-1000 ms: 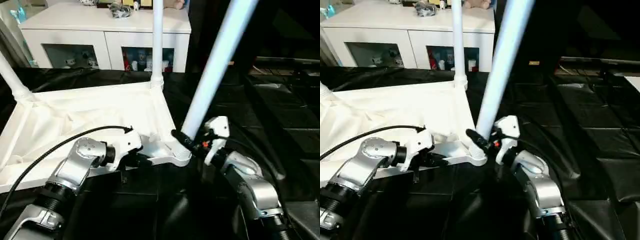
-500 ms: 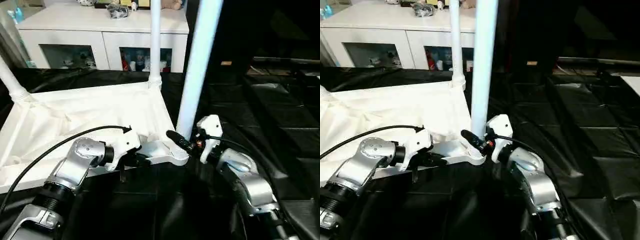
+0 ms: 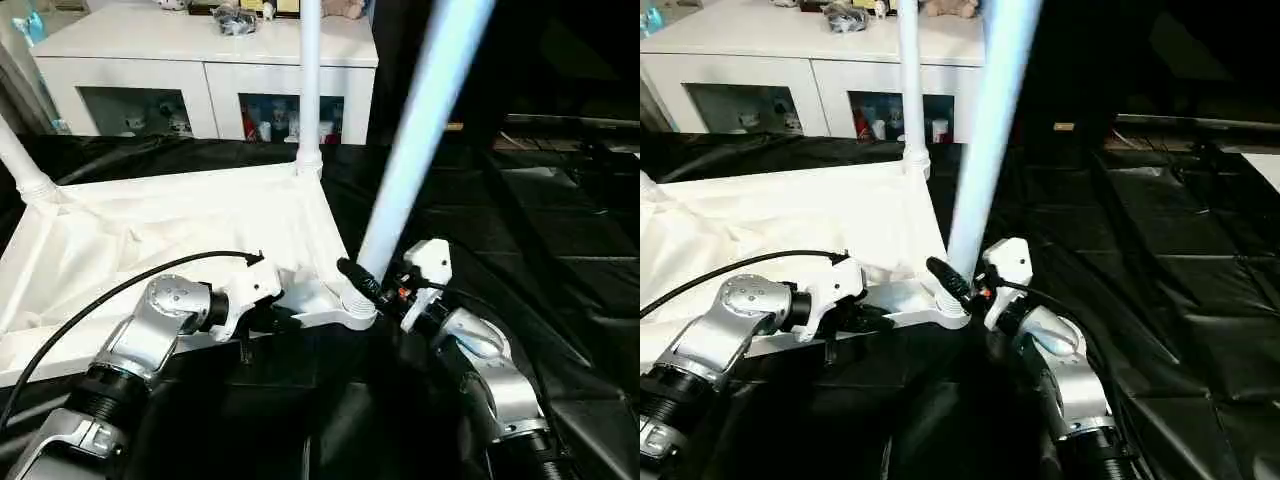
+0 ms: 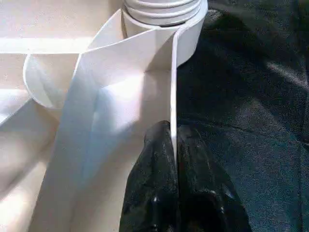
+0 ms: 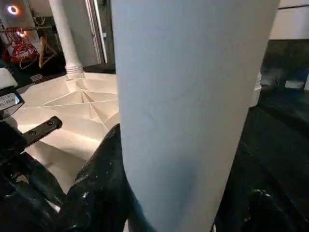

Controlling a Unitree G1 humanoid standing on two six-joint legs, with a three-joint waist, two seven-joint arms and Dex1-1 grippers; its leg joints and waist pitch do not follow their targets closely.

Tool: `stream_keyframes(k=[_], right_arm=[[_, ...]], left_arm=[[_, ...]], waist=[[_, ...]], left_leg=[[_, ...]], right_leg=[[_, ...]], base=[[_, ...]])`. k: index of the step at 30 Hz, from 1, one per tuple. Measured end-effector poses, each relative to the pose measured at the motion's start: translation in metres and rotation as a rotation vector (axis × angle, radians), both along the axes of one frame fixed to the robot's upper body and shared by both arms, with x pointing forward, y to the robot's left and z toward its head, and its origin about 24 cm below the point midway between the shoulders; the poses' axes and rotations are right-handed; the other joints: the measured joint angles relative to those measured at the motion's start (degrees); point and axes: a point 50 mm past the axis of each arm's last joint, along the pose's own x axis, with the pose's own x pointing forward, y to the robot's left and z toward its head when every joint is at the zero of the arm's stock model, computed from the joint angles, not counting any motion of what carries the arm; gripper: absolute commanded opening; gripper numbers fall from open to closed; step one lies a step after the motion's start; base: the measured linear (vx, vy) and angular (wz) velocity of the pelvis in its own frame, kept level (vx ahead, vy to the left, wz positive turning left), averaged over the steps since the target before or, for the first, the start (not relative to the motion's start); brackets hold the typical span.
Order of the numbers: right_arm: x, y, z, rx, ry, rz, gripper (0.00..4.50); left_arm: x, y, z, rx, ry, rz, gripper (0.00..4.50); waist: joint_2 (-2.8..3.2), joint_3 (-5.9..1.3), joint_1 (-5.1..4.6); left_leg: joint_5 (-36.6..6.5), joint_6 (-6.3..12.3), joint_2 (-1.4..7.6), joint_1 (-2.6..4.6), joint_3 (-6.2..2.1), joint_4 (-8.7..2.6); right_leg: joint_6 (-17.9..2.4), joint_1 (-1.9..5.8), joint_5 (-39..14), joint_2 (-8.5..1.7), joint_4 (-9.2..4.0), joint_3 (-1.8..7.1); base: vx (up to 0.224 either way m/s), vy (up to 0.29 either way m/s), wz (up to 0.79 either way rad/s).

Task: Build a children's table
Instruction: Rotate leg to tighten

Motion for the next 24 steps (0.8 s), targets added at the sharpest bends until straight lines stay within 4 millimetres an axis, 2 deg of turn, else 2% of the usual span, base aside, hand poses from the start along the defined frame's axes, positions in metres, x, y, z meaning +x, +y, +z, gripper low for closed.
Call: stream_keyframes(k=[5, 12, 24], right_arm=[[0.005, 0.001, 0.000, -0.010, 0.063, 0.035, 1.85], [0.007, -0.002, 0.005, -0.107, 0.054, 0.136, 1.85], [0.003, -0.014, 0.013, -0.250, 0.072, 0.291, 1.85]], left_arm=[[0.000, 0.001, -0.002, 0.004, 0.005, 0.007, 0.00], [-0.001, 0.000, -0.002, 0.003, 0.008, -0.002, 0.00], [-0.003, -0.005, -0.003, -0.003, 0.026, -0.031, 0.00]], waist=[[-0.11, -0.08, -0.01], [-0.14, -0.22, 0.01], [-0.13, -0.91, 0.91]], left_leg=[[0.0, -0.01, 0.00, 0.27, 0.00, -0.09], [0.0, -0.01, 0.00, 0.25, 0.02, -0.17], [0.0, -0.02, 0.00, 0.23, 0.13, -0.51]], right_leg=[[0.0, -0.03, 0.0, 0.00, -0.15, -0.01], [0.0, 0.05, 0.0, 0.00, -0.38, -0.02], [-0.2, 0.36, 0.1, 0.00, -0.51, -0.05]], base=[[0.000, 0.000, 0.00], [0.000, 0.000, 0.00], [0.000, 0.000, 0.00]])
